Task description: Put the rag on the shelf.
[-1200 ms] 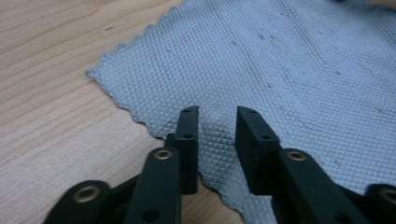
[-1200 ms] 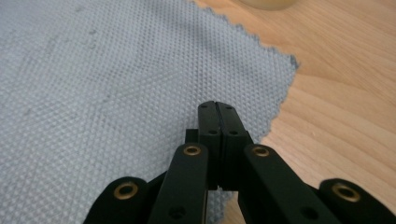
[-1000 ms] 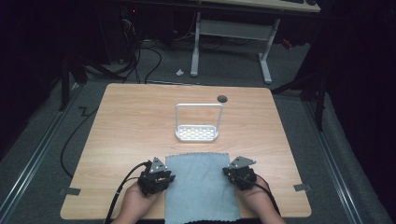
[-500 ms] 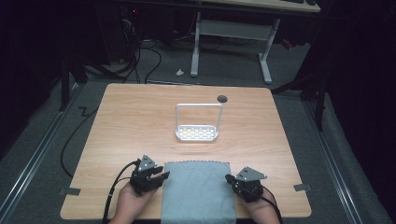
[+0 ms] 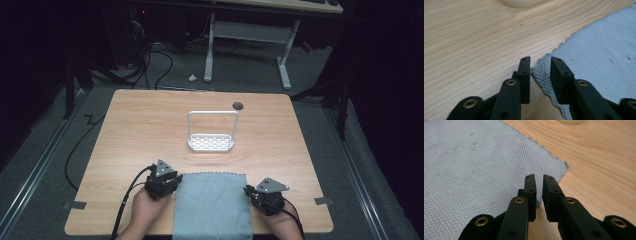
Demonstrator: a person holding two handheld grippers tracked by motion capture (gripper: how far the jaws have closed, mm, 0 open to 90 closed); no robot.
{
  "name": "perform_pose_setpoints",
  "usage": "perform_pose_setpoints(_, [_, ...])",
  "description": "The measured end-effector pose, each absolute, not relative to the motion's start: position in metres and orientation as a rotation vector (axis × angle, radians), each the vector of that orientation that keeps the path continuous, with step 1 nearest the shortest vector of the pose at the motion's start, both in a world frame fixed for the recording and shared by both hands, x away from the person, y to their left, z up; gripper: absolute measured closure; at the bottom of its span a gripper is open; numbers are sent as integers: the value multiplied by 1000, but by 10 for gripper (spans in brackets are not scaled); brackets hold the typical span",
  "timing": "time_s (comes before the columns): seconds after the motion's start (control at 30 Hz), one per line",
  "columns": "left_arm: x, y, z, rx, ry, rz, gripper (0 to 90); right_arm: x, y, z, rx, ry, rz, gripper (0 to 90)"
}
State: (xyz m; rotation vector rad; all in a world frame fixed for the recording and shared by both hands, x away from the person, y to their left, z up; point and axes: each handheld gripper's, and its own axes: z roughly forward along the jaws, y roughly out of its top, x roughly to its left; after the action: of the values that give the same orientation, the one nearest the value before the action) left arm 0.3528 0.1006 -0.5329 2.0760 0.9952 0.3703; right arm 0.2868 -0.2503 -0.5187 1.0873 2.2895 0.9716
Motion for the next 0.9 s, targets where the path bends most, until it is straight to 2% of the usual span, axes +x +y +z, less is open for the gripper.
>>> perform_pose_setpoints(0.3, [354, 99, -534, 2075, 976, 353, 872, 289, -251, -519, 1124, 2262, 969, 780])
perform_pose_setpoints(0.4, [354, 99, -534, 2078, 964, 351, 884, 290, -252, -517, 1158, 2235, 994, 763])
perform_pose_setpoints(0.6, [358, 105, -535, 2046, 990, 266, 891, 318, -246, -512, 1248, 2184, 957, 716])
perform_pose_setpoints(0.7, [359, 106, -535, 2041, 994, 254, 888, 333, -242, -513, 1319, 2216, 976, 626])
perform_pose_setpoints(0.9, [360, 108, -535, 2035, 999, 234, 886, 338, -239, -524, 1324, 2186, 927, 545])
